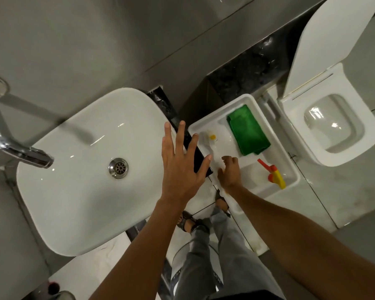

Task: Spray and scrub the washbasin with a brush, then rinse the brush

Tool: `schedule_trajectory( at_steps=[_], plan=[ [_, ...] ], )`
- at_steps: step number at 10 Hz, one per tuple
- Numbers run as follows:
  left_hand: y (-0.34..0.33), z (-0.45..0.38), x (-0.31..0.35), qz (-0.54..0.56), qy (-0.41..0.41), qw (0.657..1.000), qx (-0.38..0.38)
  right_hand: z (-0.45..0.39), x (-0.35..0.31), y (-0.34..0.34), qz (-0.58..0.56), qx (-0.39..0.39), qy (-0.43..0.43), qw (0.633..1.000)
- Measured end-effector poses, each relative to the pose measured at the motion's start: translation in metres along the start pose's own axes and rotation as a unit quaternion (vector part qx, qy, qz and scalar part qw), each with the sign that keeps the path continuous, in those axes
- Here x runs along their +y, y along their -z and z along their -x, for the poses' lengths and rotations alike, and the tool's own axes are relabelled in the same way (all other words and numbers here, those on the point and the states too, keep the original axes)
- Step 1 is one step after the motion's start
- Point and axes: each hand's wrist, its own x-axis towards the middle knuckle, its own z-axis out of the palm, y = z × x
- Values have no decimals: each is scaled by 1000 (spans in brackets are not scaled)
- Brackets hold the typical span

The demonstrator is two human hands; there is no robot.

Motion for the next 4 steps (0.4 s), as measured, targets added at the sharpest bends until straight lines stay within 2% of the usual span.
schedule_trajectory(
  at_steps=[2,4],
  plan=[
    [1,0,0,-19,-7,1000,-5,19,-8,23,-25,58,39,997],
    [16,3,5,6,0,1000,-15,50,-33,53,-99,145,104,979]
  ],
)
